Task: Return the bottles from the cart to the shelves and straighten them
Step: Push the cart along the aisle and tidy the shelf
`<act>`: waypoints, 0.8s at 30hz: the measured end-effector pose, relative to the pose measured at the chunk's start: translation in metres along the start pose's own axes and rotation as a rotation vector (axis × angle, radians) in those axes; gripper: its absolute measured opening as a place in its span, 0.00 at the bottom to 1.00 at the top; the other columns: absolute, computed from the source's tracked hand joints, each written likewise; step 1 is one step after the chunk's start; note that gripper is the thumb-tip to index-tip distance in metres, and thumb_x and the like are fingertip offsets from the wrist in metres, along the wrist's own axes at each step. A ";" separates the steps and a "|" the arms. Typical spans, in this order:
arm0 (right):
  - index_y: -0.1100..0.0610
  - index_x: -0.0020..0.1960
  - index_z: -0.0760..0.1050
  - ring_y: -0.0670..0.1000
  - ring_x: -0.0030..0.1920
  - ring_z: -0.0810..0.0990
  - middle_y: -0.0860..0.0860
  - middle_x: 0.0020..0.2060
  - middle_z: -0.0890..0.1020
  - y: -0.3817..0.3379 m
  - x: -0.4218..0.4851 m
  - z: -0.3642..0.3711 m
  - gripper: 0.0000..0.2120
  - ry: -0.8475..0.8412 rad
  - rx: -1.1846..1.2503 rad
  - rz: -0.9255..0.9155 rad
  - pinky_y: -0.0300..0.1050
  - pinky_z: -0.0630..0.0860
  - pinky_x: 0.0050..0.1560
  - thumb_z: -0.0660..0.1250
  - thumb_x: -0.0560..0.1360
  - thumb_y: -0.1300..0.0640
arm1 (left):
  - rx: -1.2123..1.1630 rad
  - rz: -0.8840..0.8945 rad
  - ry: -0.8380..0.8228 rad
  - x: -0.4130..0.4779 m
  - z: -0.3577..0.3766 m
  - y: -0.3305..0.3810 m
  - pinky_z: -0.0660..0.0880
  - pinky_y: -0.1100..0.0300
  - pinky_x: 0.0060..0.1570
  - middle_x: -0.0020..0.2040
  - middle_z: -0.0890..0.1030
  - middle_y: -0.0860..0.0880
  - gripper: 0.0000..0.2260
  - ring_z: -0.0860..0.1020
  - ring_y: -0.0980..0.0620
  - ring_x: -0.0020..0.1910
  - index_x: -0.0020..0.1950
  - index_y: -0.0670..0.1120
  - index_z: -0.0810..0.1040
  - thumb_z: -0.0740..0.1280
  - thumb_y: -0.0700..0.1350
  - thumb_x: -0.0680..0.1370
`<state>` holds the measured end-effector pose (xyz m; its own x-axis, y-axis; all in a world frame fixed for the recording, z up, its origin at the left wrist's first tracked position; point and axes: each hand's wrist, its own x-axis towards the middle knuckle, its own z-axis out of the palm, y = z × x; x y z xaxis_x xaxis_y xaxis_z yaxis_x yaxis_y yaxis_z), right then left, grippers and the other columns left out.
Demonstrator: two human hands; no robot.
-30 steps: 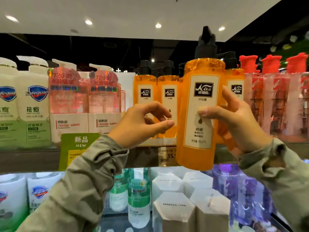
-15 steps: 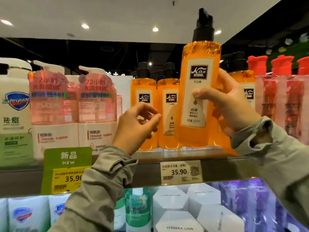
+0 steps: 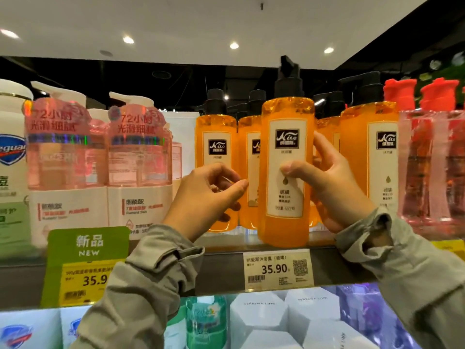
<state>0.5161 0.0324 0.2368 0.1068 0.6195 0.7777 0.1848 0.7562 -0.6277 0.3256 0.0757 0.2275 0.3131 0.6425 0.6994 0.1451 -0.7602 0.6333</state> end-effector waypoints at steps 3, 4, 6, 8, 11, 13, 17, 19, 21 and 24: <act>0.46 0.62 0.69 0.47 0.52 0.82 0.45 0.49 0.83 0.006 0.001 -0.001 0.32 0.013 0.005 -0.026 0.41 0.81 0.43 0.76 0.61 0.54 | -0.018 0.000 0.004 0.001 0.000 -0.001 0.74 0.68 0.29 0.37 0.79 0.52 0.05 0.81 0.58 0.34 0.49 0.46 0.77 0.67 0.46 0.76; 0.46 0.63 0.69 0.45 0.51 0.82 0.42 0.49 0.83 0.007 0.001 0.001 0.32 0.003 -0.018 -0.039 0.39 0.80 0.43 0.74 0.61 0.51 | -0.023 -0.005 0.008 0.001 0.000 -0.001 0.74 0.67 0.29 0.37 0.79 0.52 0.05 0.81 0.58 0.33 0.49 0.46 0.77 0.67 0.46 0.76; 0.47 0.67 0.66 0.41 0.50 0.81 0.39 0.48 0.82 0.010 0.001 0.003 0.35 -0.017 -0.057 -0.043 0.34 0.79 0.41 0.73 0.63 0.51 | -0.030 -0.016 0.011 0.001 0.000 -0.002 0.74 0.67 0.29 0.36 0.79 0.52 0.05 0.81 0.58 0.33 0.48 0.46 0.77 0.67 0.47 0.76; 0.49 0.70 0.64 0.38 0.50 0.80 0.40 0.49 0.81 0.010 0.000 0.005 0.36 -0.010 -0.082 -0.054 0.33 0.78 0.40 0.76 0.65 0.52 | -0.024 -0.021 0.009 0.001 0.000 -0.002 0.74 0.67 0.29 0.36 0.79 0.52 0.04 0.81 0.58 0.33 0.48 0.47 0.77 0.67 0.47 0.76; 0.51 0.71 0.63 0.35 0.50 0.79 0.42 0.53 0.78 0.007 -0.003 0.008 0.33 0.024 -0.167 -0.080 0.33 0.79 0.43 0.72 0.69 0.54 | -0.026 -0.032 -0.007 0.000 -0.001 0.001 0.75 0.66 0.29 0.38 0.80 0.50 0.04 0.81 0.58 0.33 0.48 0.48 0.76 0.66 0.47 0.76; 0.54 0.72 0.61 0.37 0.51 0.79 0.42 0.54 0.78 0.007 -0.007 0.010 0.34 0.069 -0.235 -0.089 0.36 0.80 0.47 0.72 0.70 0.55 | -0.047 -0.067 -0.042 0.000 -0.002 0.003 0.75 0.66 0.28 0.39 0.80 0.49 0.05 0.80 0.59 0.33 0.49 0.48 0.76 0.66 0.47 0.77; 0.54 0.72 0.59 0.44 0.57 0.78 0.45 0.56 0.77 0.008 -0.012 0.009 0.37 0.137 -0.299 -0.108 0.45 0.78 0.55 0.73 0.69 0.52 | -0.070 -0.130 -0.139 0.001 0.001 0.005 0.74 0.64 0.27 0.38 0.80 0.47 0.06 0.80 0.57 0.31 0.48 0.45 0.77 0.66 0.47 0.76; 0.51 0.71 0.56 0.42 0.55 0.77 0.42 0.54 0.75 0.009 -0.013 0.012 0.39 0.114 -0.321 -0.086 0.41 0.79 0.51 0.74 0.68 0.50 | -0.072 -0.167 -0.201 0.001 0.001 0.004 0.75 0.64 0.27 0.38 0.80 0.47 0.05 0.80 0.56 0.32 0.48 0.45 0.77 0.66 0.47 0.76; 0.50 0.69 0.55 0.45 0.59 0.74 0.47 0.59 0.71 0.009 -0.013 0.018 0.45 0.143 -0.423 -0.089 0.44 0.77 0.55 0.77 0.62 0.42 | -0.056 -0.202 -0.252 0.002 0.001 0.004 0.74 0.65 0.27 0.40 0.80 0.47 0.05 0.80 0.57 0.32 0.49 0.46 0.77 0.65 0.47 0.77; 0.55 0.68 0.58 0.51 0.64 0.66 0.52 0.62 0.66 0.011 -0.013 0.022 0.47 0.230 -0.581 -0.142 0.52 0.71 0.64 0.79 0.59 0.45 | -0.061 -0.230 -0.273 0.002 0.000 0.006 0.74 0.65 0.27 0.40 0.79 0.47 0.06 0.80 0.58 0.31 0.51 0.45 0.77 0.64 0.46 0.78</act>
<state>0.4950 0.0370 0.2194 0.2378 0.4118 0.8797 0.7051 0.5497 -0.4479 0.3269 0.0727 0.2325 0.5189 0.7403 0.4274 0.1873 -0.5862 0.7882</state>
